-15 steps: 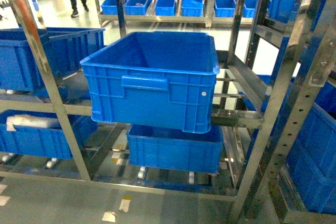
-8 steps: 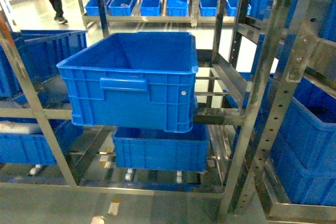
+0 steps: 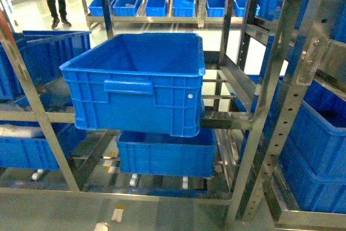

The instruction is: Pick red block from blue box to shelf

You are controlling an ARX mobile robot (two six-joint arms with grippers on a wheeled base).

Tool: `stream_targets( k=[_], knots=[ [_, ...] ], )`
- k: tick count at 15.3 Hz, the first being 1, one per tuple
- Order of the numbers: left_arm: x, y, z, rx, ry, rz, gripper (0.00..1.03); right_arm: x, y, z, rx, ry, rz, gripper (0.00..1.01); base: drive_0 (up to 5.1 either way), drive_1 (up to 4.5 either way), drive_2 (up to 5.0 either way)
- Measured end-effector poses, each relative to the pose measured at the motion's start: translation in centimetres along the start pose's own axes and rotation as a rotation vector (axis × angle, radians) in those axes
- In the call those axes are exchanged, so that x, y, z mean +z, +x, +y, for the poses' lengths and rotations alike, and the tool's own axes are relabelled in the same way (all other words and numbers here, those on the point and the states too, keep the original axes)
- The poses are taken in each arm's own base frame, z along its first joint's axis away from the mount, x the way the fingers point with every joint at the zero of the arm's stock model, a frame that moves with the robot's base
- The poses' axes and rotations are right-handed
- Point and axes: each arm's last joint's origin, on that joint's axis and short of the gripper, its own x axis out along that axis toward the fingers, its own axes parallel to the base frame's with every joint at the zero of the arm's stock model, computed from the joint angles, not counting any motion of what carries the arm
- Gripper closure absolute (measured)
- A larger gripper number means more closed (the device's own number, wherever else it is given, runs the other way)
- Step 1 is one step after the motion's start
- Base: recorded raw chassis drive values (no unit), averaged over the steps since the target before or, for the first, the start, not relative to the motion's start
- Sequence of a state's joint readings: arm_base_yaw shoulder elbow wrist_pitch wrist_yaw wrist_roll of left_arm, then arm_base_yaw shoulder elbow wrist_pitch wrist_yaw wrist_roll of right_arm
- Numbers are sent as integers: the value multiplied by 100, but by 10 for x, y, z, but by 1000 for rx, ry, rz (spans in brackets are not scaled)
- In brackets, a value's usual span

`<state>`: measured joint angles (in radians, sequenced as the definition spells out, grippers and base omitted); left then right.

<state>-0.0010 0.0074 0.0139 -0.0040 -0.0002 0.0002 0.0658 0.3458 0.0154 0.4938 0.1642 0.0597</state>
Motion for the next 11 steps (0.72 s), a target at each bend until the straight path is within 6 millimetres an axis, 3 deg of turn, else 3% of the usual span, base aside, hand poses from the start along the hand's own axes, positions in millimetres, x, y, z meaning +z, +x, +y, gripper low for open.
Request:
stream_targets(
  k=[6, 11],
  knots=[
    [0, 0, 0, 0, 0, 0, 5, 0, 0, 0, 0, 0, 0, 73, -154, -154, -154],
    [0, 0, 0, 0, 0, -2, 5, 0, 0, 0, 0, 1, -3, 73, 0, 0, 0]
  ],
)
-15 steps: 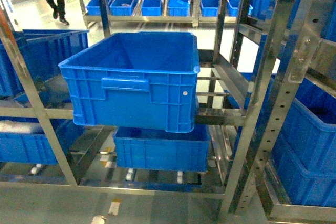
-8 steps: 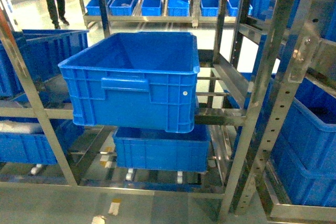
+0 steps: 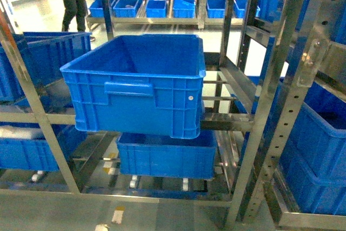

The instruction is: Pick red block from blue box to shelf

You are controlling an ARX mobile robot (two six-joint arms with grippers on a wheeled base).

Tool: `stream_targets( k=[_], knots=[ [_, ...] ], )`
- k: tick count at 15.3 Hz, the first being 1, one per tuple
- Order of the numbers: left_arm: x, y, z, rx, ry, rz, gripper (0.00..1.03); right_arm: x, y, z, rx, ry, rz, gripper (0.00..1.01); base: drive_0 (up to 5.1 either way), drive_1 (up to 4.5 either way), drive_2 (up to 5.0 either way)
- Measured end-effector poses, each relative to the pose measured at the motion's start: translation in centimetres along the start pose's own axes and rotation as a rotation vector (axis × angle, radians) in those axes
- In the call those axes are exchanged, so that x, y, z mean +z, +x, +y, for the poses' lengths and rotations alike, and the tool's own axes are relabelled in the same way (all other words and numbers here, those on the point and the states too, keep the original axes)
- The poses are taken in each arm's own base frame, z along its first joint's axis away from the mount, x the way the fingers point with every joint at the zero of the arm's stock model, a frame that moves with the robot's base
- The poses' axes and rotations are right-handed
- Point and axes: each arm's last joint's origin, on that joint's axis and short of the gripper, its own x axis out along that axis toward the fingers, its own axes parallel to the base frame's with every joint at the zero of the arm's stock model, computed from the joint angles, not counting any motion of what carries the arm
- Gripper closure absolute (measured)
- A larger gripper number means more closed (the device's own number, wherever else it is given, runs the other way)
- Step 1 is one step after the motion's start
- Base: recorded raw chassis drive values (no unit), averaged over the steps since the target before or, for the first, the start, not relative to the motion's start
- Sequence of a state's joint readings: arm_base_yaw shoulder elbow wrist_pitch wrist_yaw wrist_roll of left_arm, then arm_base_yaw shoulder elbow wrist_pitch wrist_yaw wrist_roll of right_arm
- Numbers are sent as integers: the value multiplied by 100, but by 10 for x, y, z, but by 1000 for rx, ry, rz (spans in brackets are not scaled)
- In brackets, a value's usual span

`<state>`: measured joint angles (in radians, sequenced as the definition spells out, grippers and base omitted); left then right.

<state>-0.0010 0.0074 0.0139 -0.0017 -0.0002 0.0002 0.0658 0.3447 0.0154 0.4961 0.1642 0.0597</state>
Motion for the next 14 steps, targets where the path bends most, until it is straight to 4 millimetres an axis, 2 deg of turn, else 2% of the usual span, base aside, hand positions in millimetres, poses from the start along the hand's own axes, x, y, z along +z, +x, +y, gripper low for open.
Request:
stream_targets(
  k=[7, 14],
  knots=[
    [0, 0, 0, 0, 0, 2, 5, -1, 0, 0, 0, -1, 8, 73, 5, 170, -160],
    [0, 0, 0, 0, 0, 3, 5, -1, 0, 0, -1, -2, 10, 73, 0, 376, -377]
  ],
)
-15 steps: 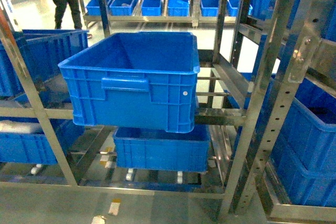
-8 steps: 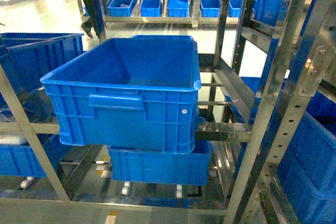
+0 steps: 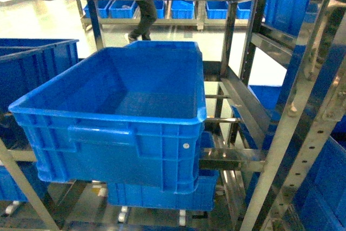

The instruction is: Pick red block from blue box to shelf

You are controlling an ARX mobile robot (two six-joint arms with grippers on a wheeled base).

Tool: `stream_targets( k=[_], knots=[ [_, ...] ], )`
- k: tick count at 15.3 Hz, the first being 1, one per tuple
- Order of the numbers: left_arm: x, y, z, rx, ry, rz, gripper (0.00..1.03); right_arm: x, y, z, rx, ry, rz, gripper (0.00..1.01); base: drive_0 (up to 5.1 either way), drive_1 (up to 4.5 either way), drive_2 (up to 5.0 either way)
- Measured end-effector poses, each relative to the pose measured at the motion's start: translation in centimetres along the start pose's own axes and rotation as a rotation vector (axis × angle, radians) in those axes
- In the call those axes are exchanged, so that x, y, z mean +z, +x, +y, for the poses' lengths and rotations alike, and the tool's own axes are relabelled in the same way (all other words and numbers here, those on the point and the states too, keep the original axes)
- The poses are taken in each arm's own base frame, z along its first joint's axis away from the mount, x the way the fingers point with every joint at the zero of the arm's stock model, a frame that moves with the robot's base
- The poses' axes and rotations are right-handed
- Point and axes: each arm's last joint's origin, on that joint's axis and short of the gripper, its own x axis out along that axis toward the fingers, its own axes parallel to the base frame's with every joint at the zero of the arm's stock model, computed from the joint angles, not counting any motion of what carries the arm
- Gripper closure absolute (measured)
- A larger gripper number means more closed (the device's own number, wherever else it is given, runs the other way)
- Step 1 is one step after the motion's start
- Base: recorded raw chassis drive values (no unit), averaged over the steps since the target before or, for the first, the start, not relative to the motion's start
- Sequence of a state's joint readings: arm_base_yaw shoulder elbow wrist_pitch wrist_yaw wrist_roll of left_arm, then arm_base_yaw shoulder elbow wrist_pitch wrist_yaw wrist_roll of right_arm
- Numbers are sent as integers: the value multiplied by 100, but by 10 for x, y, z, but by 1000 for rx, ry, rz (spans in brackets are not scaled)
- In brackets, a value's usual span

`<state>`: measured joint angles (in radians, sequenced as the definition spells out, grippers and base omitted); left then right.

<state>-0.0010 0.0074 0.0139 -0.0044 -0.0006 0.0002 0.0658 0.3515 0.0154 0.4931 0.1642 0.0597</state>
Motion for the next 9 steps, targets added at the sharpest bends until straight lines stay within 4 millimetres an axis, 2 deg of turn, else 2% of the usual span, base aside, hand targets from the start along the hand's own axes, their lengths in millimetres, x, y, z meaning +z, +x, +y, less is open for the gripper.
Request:
stream_targets(
  k=[4, 6, 9],
  knots=[
    [0, 0, 0, 0, 0, 5, 5, 0, 0, 0, 0, -1, 4, 73, 8, 360, -344],
    [0, 0, 0, 0, 0, -3, 5, 1, 0, 0, 0, 1, -7, 73, 0, 0, 0],
    [0, 0, 0, 0, 0, 1, 5, 1, 0, 0, 0, 1, -5, 73, -503, 243, 243]
  ],
)
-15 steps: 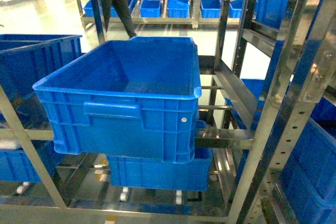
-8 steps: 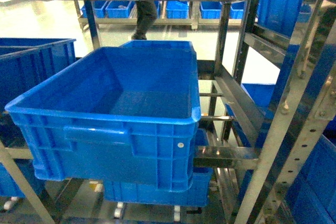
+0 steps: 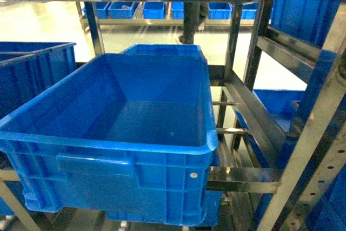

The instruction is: Pick red block from blue box to shelf

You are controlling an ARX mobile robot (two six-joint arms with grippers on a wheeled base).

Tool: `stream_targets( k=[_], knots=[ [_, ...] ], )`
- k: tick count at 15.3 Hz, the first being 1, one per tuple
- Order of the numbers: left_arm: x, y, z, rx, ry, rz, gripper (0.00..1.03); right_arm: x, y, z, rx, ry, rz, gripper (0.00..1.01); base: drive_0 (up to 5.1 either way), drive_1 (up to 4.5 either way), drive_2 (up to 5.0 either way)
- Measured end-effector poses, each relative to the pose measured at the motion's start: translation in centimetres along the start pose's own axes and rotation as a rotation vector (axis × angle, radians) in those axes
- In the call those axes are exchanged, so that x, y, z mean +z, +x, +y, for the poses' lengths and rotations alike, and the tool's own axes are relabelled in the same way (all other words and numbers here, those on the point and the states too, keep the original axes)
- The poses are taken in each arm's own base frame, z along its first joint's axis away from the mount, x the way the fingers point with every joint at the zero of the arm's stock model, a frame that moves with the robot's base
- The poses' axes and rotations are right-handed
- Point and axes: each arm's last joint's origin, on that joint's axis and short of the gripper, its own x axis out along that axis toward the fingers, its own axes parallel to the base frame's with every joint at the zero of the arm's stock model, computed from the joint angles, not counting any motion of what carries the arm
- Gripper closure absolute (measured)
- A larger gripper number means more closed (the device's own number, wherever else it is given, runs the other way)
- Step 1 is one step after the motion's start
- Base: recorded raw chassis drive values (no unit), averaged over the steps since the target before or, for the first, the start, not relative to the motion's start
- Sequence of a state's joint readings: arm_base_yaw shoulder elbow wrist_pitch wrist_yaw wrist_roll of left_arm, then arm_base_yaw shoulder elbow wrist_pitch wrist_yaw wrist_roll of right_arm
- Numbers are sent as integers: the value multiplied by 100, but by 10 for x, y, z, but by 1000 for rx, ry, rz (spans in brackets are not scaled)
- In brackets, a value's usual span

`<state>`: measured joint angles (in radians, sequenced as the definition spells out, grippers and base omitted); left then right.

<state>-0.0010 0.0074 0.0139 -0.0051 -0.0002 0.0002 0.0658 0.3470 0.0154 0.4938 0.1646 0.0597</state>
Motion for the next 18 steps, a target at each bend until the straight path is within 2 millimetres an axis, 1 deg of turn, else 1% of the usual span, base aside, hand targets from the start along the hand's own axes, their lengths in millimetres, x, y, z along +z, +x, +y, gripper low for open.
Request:
stream_targets(
  k=[10, 18],
  knots=[
    [0, 0, 0, 0, 0, -1, 5, 0, 0, 0, 0, 0, 2, 73, -494, 244, 244],
    [0, 0, 0, 2, 0, -2, 5, 0, 0, 0, 4, 0, 3, 73, 0, 0, 0]
  ],
)
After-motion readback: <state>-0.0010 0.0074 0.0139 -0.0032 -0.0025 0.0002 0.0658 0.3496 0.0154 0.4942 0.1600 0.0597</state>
